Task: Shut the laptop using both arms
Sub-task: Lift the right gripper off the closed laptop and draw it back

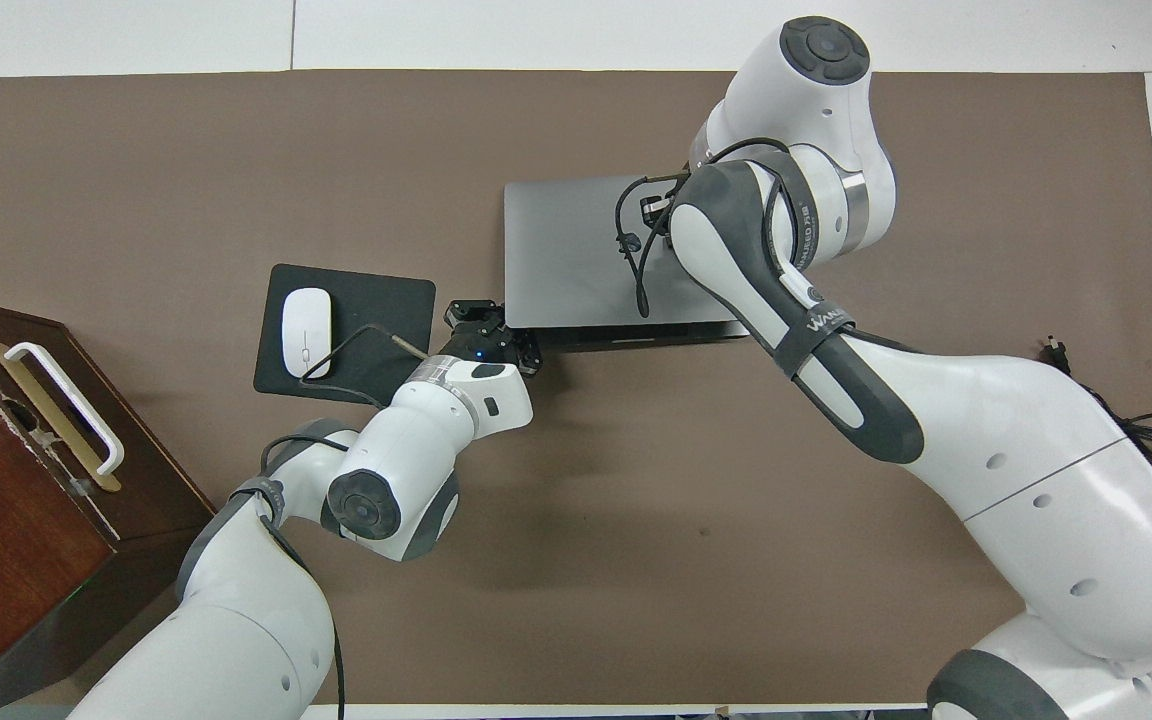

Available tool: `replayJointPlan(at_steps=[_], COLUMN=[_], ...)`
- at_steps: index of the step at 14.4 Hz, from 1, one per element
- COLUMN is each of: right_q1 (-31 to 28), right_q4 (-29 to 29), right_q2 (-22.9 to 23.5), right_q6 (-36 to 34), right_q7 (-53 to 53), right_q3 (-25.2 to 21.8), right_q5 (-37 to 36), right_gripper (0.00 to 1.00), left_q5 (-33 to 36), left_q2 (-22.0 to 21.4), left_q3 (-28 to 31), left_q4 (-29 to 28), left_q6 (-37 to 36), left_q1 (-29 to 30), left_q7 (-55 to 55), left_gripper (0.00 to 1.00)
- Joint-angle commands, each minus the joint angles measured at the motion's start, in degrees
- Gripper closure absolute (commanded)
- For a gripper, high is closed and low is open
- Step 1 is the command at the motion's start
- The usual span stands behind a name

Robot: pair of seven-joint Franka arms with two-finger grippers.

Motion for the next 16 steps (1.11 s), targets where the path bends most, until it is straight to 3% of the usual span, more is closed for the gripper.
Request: replayJointPlan(at_steps=[1, 8, 16], right_q1=[-0.7, -0.3, -0.7], right_q4=[-1.7, -0.5, -0.6], right_q2=[-0.7, -2.1, -7.9], right_q6=[-0.8, -4.8, -10.6], right_q7=[1.0, 1.1, 1.1], right_q3=[0.9, 1.2, 0.8], right_q5=[-1.9, -1.9, -4.0], right_gripper=[1.0, 1.0, 1.0], left_q5=[-0.3, 0.6, 0.7], left_q2=[0.3, 0.2, -0.2], left_q3=[0.5, 0.5, 0.3], left_q4=[-4.2, -4.6, -4.8], left_q6=[-1.3, -1.3, -1.4], left_q1=[0.4, 0.4, 1.2], left_q7=[1.4, 1.7, 1.5], left_gripper=[1.0, 1.0, 1.0])
